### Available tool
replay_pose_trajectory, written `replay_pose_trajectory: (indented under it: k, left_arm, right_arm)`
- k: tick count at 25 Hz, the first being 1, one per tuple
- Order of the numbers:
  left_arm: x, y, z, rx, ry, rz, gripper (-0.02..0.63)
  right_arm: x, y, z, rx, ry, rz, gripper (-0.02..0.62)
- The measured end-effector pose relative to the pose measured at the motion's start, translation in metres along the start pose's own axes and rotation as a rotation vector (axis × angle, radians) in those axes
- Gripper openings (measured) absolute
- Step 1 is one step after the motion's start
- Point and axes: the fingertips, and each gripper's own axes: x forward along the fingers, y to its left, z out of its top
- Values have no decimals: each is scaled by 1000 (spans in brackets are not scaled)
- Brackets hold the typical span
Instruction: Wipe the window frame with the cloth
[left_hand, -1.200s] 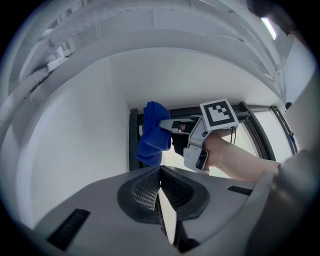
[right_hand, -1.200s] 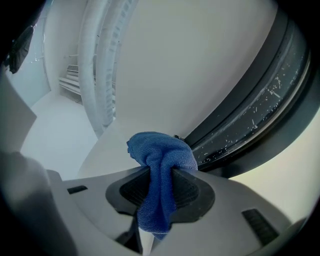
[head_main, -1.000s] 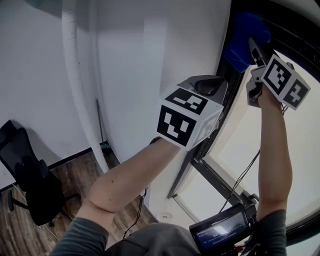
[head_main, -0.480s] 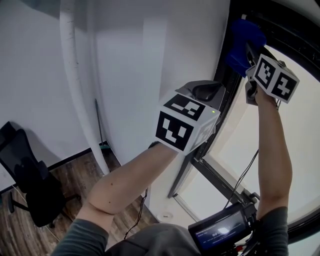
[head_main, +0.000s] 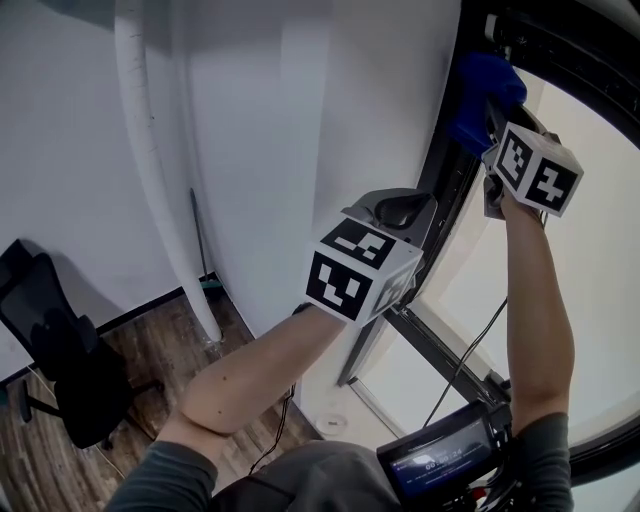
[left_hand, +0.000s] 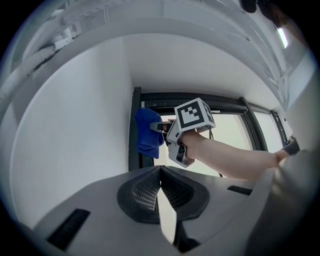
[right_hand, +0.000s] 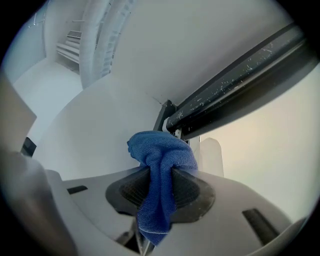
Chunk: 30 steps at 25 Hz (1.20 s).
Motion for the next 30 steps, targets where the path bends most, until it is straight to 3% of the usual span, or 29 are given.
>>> replay_pose_trajectory:
  k: [15, 23, 30]
  left_arm:
    - [0, -31, -82, -38, 52, -53, 8]
    - [-13, -29, -132, -108, 67, -16, 8]
    - [-22, -32, -177, -109, 121, -21, 8]
  right_arm:
    - [-49, 32, -133, 17, 133, 70, 127]
    - [-83, 49, -212, 37, 219, 78, 127]
    - [-110, 72, -288, 54, 314, 90, 127]
